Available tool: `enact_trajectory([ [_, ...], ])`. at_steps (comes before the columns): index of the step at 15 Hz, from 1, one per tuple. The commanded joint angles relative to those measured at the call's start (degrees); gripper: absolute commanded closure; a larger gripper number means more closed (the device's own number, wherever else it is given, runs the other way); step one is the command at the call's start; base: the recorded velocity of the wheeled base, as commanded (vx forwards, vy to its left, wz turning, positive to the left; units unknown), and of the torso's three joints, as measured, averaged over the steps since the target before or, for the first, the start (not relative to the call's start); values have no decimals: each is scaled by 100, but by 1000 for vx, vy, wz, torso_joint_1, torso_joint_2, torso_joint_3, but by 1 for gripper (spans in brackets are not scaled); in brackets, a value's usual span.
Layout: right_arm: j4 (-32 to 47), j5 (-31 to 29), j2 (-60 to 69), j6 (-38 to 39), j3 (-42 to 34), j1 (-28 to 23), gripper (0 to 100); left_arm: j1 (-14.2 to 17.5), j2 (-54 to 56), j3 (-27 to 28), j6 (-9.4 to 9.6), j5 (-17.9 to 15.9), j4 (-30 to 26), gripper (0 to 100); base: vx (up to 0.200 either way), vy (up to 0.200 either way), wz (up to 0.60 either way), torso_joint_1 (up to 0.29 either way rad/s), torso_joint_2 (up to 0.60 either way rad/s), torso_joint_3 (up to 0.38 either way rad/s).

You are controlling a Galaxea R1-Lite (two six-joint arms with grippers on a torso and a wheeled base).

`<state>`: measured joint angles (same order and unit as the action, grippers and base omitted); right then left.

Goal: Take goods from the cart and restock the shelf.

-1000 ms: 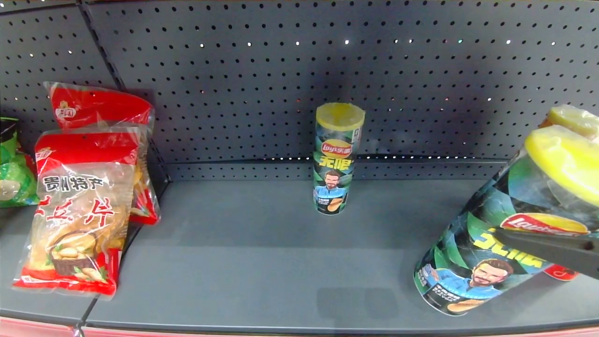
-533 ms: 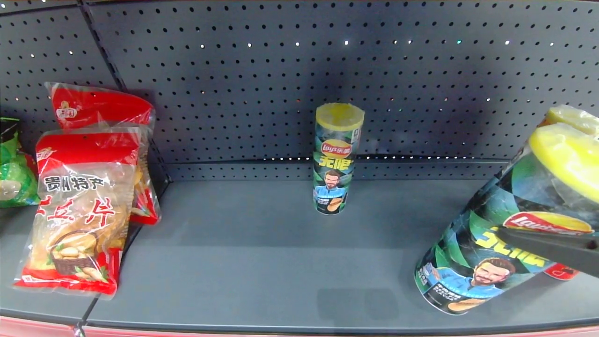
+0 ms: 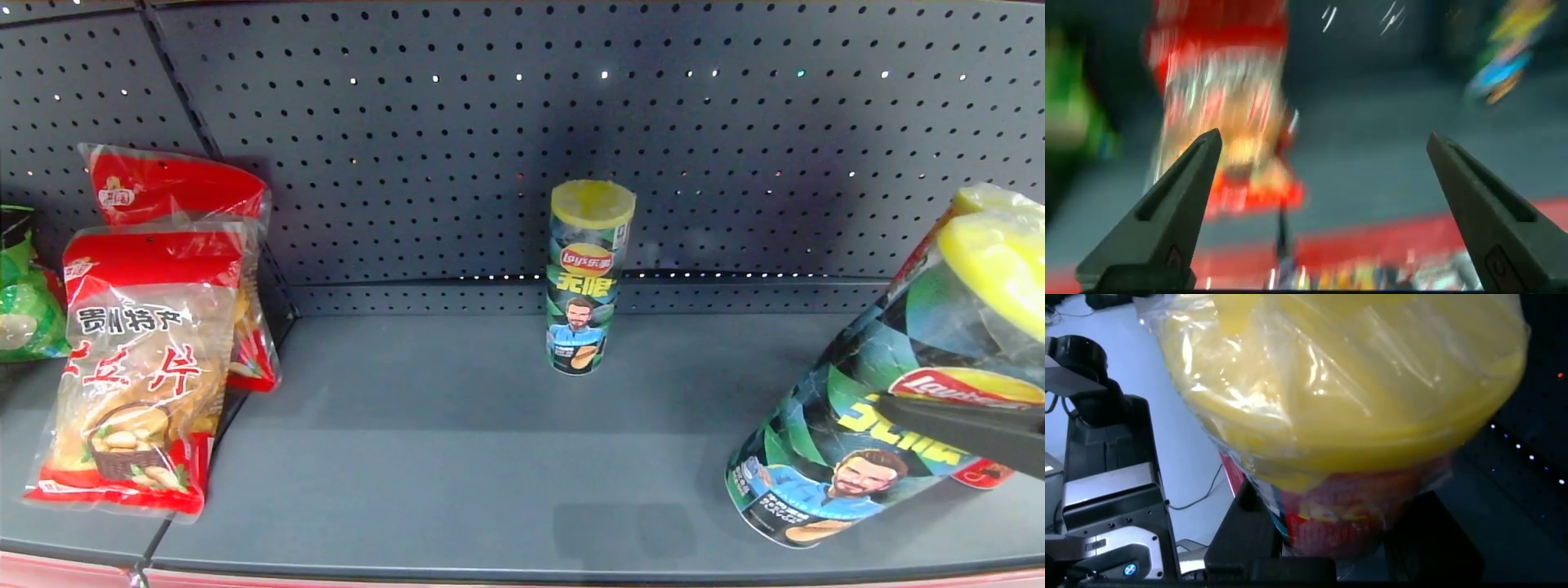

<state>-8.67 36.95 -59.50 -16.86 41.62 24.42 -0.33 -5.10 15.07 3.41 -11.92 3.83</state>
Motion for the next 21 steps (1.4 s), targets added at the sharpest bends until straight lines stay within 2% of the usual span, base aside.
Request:
enact_trajectory([
  [1,-3,5,53,-2,13,2,100,-468,-879,313,-7,-917,-5,0,0,0,0,0,0,0],
  [2,-3,5,88,-2,4,2,100,-486,-905,5,-7,-926,-5,0,0,0,0,0,0,0],
  [3,-3,-4,97,-2,4,2,100,-670,-941,-241,10,-1031,4,0,0,0,0,0,0,0],
  [4,5,-4,106,-2,13,2,100,-995,-1055,-347,1,-1321,4,0,0,0,0,0,0,0],
  [5,5,5,114,-2,13,2,100,-1154,-1152,-329,-7,-1409,13,0,0,0,0,0,0,0],
  [7,5,5,132,-2,-22,2,100,-1707,-1872,-13,-34,-1427,268,0,0,0,0,0,0,0],
  [10,5,5,149,-2,-22,2,100,-2024,-2953,532,-122,-1418,654,0,0,0,0,0,0,0],
  [12,5,-4,149,-2,-31,2,100,-2033,-3489,488,10,-1436,918,0,0,0,0,0,0,0],
  [13,5,-4,149,-2,-31,2,100,-2024,-3982,480,98,-1453,1270,0,0,0,0,0,0,0],
  [14,5,-4,149,-2,-22,2,100,-2024,-4412,462,89,-1541,1718,0,0,0,0,0,0,0],
  [16,5,-12,149,-2,-22,2,100,-2024,-4948,453,142,-1893,2157,0,0,0,0,0,0,0],
  [18,-3,-12,167,7,-5,-7,100,-1997,-5590,277,291,-2007,3001,0,0,0,0,0,0,0],
  [19,5,-12,167,7,-5,-7,100,-1989,-5643,233,300,-2016,3106,0,0,0,0,0,0,0],
  [20,-3,-12,167,7,-13,-60,100,-1953,-6276,40,335,-2130,4258,0,0,0,0,0,0,0],
  [21,5,-12,167,7,-5,-78,100,-1786,-6715,66,327,-2262,4829,0,0,0,0,0,0,0],
])
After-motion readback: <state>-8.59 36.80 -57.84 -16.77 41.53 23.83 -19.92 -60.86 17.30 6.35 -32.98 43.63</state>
